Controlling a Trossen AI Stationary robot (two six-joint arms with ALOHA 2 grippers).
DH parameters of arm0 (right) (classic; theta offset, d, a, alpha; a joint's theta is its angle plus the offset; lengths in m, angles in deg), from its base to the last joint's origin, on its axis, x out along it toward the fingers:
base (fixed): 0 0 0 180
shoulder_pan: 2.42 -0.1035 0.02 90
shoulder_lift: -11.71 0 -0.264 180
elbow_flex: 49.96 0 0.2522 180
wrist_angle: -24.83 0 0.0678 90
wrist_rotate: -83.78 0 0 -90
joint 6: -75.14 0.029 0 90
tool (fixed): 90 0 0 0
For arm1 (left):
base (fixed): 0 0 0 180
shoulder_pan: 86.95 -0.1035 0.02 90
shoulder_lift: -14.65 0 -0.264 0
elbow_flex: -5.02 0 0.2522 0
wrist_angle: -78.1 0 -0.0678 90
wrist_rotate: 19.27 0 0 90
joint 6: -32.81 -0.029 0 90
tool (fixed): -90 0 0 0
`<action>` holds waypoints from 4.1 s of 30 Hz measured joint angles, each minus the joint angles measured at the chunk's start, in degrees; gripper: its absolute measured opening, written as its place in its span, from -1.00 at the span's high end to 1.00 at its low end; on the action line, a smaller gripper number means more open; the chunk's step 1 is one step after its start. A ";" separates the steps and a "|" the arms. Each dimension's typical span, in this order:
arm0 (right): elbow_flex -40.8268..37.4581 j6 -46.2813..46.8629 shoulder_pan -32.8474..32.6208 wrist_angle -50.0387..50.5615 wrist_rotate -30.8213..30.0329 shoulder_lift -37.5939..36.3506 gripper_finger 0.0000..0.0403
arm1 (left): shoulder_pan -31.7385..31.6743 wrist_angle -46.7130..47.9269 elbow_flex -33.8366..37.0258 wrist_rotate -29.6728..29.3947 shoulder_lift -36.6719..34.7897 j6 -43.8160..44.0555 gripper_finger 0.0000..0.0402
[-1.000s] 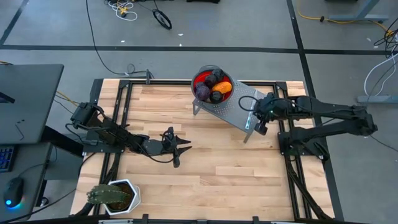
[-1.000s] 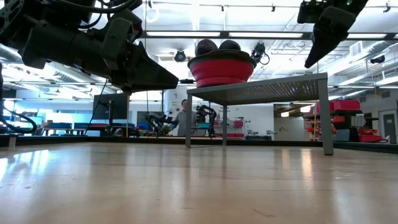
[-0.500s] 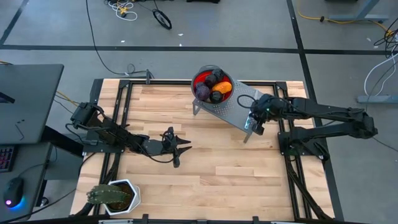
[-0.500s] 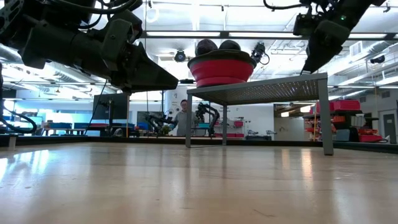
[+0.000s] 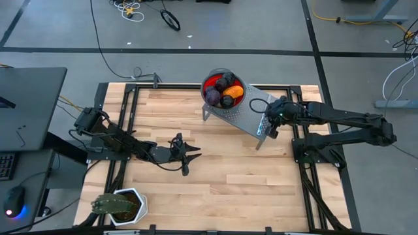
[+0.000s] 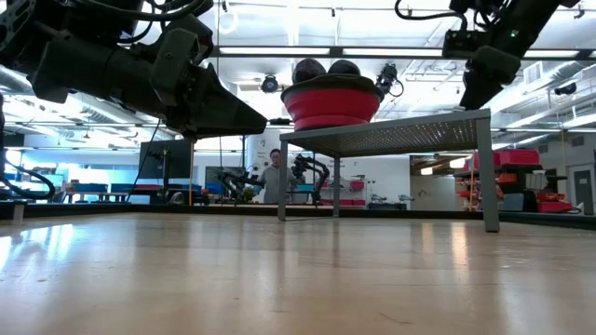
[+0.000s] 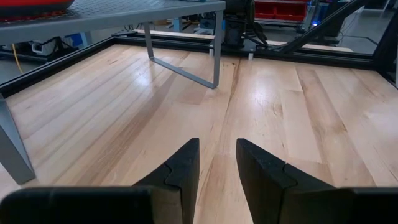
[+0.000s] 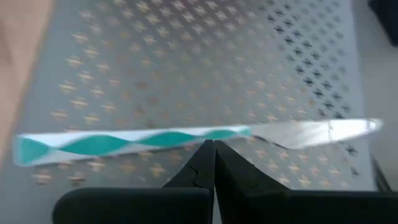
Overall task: Pick & Place Fruit
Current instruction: Put the knife on the shelf
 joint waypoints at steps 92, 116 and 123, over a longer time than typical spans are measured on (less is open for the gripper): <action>-5.51 1.00 4.23 -16.38 0.35 1.36 0.97 | 0.02 0.46 0.00 -0.17 0.02 0.02 0.44; -5.51 4.63 4.14 -15.76 5.70 1.05 0.97 | 0.00 0.46 0.02 -0.15 0.02 0.02 0.44; -5.51 2.87 2.01 -15.94 5.08 -3.66 0.97 | 0.02 0.47 0.02 -0.15 0.02 -0.02 0.44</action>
